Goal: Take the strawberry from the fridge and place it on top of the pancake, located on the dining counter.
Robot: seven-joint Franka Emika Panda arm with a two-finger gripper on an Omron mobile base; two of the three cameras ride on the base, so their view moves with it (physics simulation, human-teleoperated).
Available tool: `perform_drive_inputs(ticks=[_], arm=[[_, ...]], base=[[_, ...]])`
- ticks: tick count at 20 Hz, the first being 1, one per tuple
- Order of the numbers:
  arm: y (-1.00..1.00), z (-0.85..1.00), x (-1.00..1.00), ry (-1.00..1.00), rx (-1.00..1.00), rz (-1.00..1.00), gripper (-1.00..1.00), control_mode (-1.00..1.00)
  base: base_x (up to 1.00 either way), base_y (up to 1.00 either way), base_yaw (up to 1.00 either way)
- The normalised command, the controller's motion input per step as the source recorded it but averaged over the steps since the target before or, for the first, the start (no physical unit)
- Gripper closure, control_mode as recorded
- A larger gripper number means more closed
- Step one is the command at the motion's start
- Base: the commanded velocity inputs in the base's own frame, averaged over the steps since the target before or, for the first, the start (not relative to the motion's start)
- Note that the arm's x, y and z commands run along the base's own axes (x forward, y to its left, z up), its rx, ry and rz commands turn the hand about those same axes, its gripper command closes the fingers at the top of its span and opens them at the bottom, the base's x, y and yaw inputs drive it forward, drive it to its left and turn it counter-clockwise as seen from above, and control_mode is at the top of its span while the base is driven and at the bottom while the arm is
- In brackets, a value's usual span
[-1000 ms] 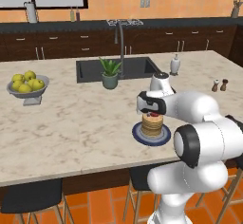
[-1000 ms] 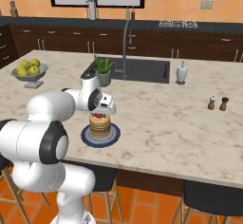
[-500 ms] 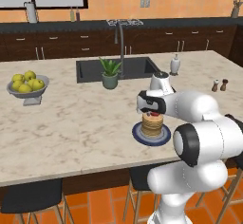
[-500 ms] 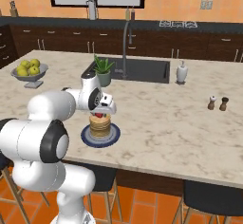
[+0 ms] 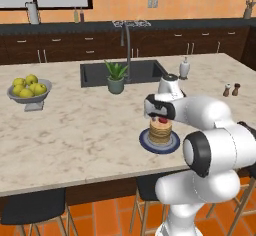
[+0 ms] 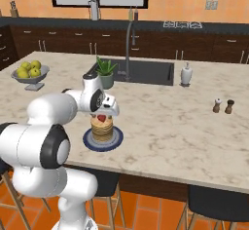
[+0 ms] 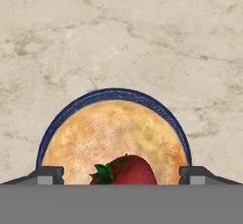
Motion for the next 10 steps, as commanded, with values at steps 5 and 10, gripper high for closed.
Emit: perform_drive_inputs(ticks=[5,10], arm=[[0.14,0.92,-0.22,-0.02,-0.09,0.00,-1.00,-1.00],[0.56,0.60,-0.86,-0.03,-0.08,0.01,-1.00,-1.00]], base=[[0.00,0.00,0.00],[0.00,0.00,0.00]])
